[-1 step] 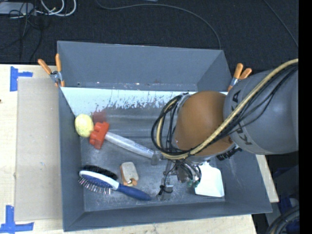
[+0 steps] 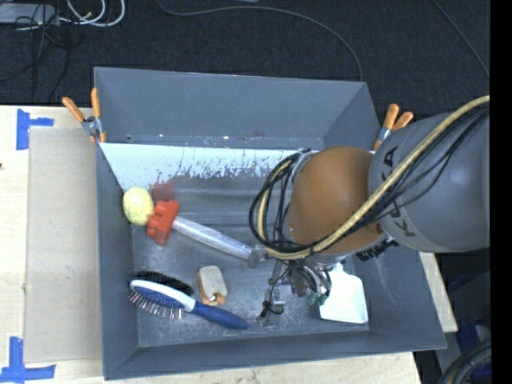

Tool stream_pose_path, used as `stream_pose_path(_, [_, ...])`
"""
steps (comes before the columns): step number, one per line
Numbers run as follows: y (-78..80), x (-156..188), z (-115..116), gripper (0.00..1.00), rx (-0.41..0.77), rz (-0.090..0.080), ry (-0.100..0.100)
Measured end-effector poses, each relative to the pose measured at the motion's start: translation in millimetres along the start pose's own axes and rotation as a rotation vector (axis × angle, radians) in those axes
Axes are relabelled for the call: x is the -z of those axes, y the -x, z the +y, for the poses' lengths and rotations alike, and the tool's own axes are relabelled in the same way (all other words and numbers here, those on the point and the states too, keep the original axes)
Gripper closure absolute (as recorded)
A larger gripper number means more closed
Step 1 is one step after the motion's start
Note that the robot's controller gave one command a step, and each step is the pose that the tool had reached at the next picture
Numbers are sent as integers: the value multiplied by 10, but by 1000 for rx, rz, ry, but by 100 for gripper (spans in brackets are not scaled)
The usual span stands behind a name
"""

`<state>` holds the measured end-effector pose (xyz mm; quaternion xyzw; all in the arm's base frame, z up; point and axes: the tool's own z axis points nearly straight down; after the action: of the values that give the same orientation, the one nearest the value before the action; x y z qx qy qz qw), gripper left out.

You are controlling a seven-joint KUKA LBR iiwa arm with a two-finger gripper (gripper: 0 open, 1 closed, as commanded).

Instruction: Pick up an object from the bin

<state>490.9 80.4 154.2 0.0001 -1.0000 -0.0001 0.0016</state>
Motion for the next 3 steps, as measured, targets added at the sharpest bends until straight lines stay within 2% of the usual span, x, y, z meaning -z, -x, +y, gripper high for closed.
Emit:
stream_pose_path(1, [25, -18, 228, 0, 122, 0, -3])
stream_pose_path(2, [-56, -256, 498, 0, 283, 2, 1])
stream_pose_path(3, [172, -345, 660, 0, 46, 0, 0])
